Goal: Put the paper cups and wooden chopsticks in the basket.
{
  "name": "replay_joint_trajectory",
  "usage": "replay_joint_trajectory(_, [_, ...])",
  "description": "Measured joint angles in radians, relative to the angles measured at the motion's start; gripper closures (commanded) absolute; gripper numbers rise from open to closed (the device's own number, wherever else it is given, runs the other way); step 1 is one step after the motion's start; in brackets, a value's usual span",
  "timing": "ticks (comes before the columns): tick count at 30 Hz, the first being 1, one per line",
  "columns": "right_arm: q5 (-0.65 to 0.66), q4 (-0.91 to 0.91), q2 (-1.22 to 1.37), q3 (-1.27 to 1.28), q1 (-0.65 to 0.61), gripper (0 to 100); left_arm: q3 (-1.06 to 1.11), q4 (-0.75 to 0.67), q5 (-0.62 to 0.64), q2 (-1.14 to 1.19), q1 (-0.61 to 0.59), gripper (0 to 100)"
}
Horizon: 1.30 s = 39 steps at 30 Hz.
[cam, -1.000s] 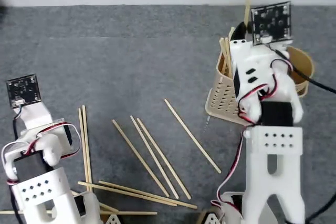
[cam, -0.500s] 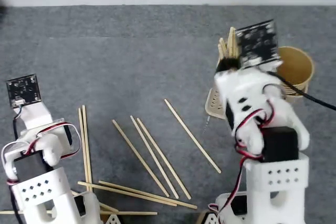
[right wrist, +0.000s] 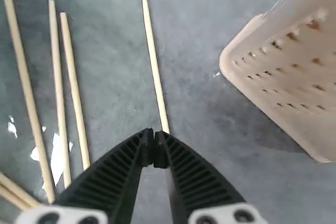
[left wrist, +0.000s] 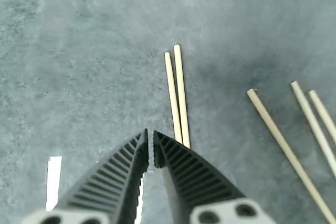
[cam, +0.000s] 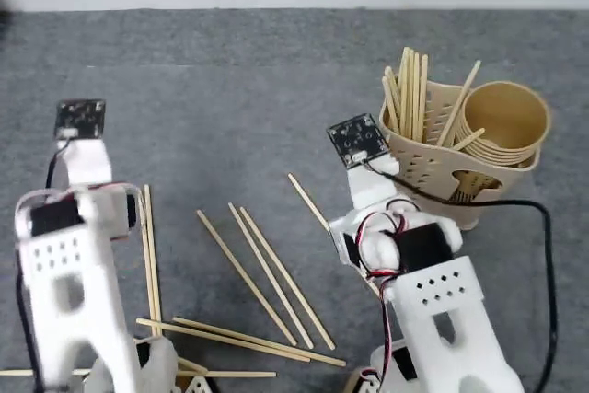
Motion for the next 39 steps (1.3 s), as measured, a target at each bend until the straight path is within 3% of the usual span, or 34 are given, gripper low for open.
replay_joint_trajectory(4, [-0.026,-0.069,0.000,0.084,0.000,99.0,-0.092,0.000,-0.018,0.210,0.000,82])
replay_joint_trajectory(16, [-0.028,-0.126,0.000,0.152,0.002,99.0,-0.250,-0.002,-0.025,0.557,-0.002,82])
replay_joint_trajectory(21, [-0.028,-0.126,-0.021,0.166,0.000,99.0,-0.261,-0.075,-0.025,0.687,-0.002,82])
replay_joint_trajectory(26, [-0.028,-0.126,-0.173,0.247,0.000,99.0,-0.275,-0.127,-0.028,0.810,-0.002,82])
replay_joint_trajectory(32, [-0.031,-0.126,-0.459,0.365,0.000,99.0,-0.351,-0.117,0.021,0.881,0.009,95])
replay_joint_trajectory(39, [-0.031,-0.126,-0.749,0.462,0.000,99.0,-0.479,-0.023,0.057,0.985,0.083,99])
